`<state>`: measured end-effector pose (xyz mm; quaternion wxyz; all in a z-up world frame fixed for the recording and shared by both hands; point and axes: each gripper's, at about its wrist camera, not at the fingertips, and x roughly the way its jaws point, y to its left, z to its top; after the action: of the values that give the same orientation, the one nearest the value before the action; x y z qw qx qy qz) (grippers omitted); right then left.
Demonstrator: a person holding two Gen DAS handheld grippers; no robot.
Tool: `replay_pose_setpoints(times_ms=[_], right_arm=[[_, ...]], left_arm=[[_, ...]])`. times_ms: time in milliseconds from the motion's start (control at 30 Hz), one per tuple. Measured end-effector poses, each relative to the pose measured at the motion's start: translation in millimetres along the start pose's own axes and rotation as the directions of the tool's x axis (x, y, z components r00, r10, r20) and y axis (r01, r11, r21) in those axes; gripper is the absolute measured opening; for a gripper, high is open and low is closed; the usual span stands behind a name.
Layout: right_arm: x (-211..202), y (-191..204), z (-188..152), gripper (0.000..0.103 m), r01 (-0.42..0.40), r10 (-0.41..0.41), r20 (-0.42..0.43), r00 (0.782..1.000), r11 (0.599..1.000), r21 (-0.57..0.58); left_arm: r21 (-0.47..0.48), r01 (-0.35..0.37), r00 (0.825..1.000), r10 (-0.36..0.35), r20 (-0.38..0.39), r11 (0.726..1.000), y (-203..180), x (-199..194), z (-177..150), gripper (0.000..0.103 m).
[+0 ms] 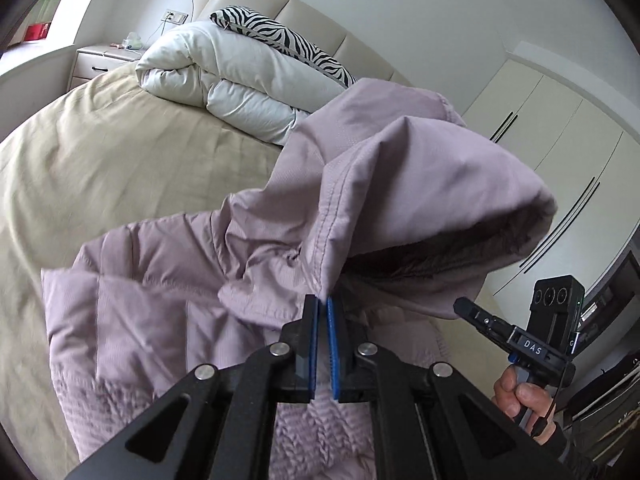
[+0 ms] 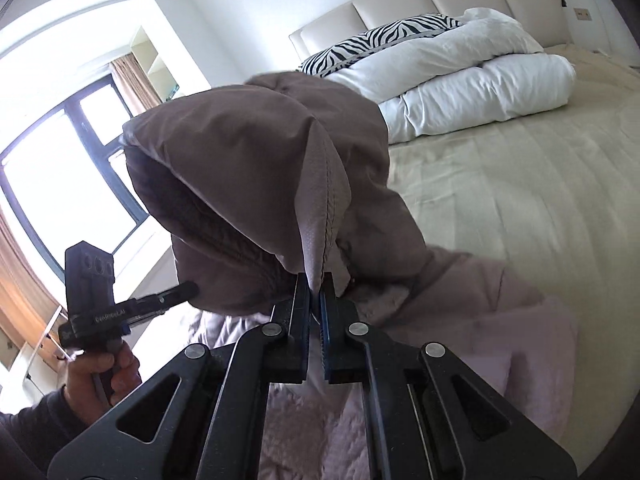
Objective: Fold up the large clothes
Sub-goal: 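Grasp the hood with the right tool while the left tool grips the collar, then fold the held hood down onto the coat body and open both tools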
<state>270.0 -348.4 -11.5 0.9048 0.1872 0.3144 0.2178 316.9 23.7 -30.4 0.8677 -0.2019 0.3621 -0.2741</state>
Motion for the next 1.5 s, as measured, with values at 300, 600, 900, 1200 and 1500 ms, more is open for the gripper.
replay_pose_setpoints(times_ms=[300, 600, 900, 1200, 1500], right_arm=[[-40, -26, -91, 0.005, 0.187, -0.17, -0.139, 0.976, 0.974, 0.124], [-79, 21, -80, 0.065, 0.149, -0.15, -0.002, 0.989, 0.98, 0.13], [-15, 68, -12, 0.056, 0.198, -0.198, -0.01, 0.98, 0.98, -0.01], [75, 23, -78, 0.045, 0.341, -0.366, -0.188, 0.911, 0.927, -0.154], [80, 19, -89, 0.046, 0.294, -0.33, -0.165, 0.929, 0.932, -0.21]], left_arm=[[0.015, -0.17, 0.983, 0.171, -0.063, 0.985, 9, -50, -69, 0.02], [0.218, -0.174, 0.981, 0.151, 0.118, 0.96, -75, -49, 19, 0.075], [0.294, -0.331, 0.934, 0.356, -0.034, 0.897, -69, 63, 19, 0.075], [0.322, -0.365, 0.893, 0.426, -0.144, 0.874, -10, 106, -50, 0.088], [0.28, -0.344, 0.915, 0.387, -0.117, 0.896, 2, 111, -57, 0.094]])
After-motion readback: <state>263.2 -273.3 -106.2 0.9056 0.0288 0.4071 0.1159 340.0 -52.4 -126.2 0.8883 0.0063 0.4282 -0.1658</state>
